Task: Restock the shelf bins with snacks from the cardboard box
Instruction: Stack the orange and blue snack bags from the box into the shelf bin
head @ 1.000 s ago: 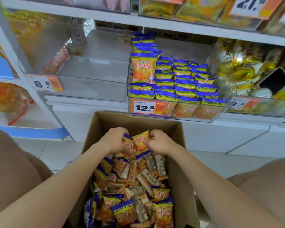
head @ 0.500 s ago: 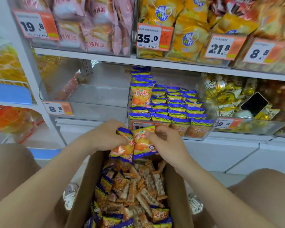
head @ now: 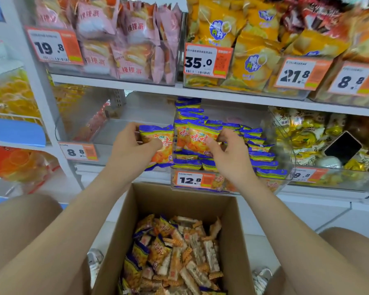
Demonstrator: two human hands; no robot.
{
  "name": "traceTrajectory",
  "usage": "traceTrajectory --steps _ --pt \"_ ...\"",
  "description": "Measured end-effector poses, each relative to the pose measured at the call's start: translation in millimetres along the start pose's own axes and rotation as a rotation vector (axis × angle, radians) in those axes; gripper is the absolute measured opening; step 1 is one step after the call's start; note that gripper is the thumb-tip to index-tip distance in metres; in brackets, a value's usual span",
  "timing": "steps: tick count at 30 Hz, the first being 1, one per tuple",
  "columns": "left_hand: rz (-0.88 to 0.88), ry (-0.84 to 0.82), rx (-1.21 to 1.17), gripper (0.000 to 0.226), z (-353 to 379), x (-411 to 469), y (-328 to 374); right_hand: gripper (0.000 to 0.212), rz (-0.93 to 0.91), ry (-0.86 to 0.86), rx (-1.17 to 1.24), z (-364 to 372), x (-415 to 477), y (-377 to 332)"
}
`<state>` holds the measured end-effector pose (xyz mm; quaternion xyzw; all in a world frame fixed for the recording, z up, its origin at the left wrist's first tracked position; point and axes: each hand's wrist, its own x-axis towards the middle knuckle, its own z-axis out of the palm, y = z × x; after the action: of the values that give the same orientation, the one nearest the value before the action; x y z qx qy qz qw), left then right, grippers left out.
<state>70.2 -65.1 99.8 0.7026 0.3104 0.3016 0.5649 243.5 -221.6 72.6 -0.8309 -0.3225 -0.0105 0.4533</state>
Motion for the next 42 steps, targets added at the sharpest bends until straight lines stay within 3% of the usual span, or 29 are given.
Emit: traceTrajectory --steps 3,6,10,13,18,22,27,30,32,36,42 --pt "-0.011 -0.011 -0.034 0.025 0 3 -2 0.026 -0.014 -0.067 0.028 22 5 3" --pt "-0.017 -0.021 -0.027 0.029 1 5 -5 0.039 0.0 -0.018 0.036 36 7 4" --pt "-0.005 -0.023 -0.014 0.033 3 4 -6 0.035 -0.004 0.08 0.053 32 11 2" --pt "0.009 -0.027 -0.031 0.029 3 1 -4 0.023 -0.014 0.029 -0.047 34 8 2" --pt "0.008 -0.046 -0.065 0.027 1 -3 -1 0.027 0.025 -0.032 -0.066 25 5 -2" --pt "0.022 -0.093 -0.068 0.029 0 -3 0 0.038 0.015 0.115 0.027 14 -9 -17" --pt "0.041 -0.295 -0.13 0.028 4 -3 3 0.036 -0.068 -0.192 0.242 1 -26 -37" --pt "0.088 -0.278 -0.129 0.032 11 -5 3 0.028 -0.06 -0.151 0.265 -1 -26 -32" --pt "0.124 -0.213 -0.052 0.028 13 -4 -1 0.022 -0.015 -0.059 0.282 -4 -22 -22" --pt "0.126 -0.138 0.213 0.033 13 1 -15 0.029 -0.039 -0.02 0.043 2 -22 -7" --pt "0.11 -0.276 0.365 0.049 22 -3 -22 0.047 -0.018 -0.084 -0.094 19 -23 -4"
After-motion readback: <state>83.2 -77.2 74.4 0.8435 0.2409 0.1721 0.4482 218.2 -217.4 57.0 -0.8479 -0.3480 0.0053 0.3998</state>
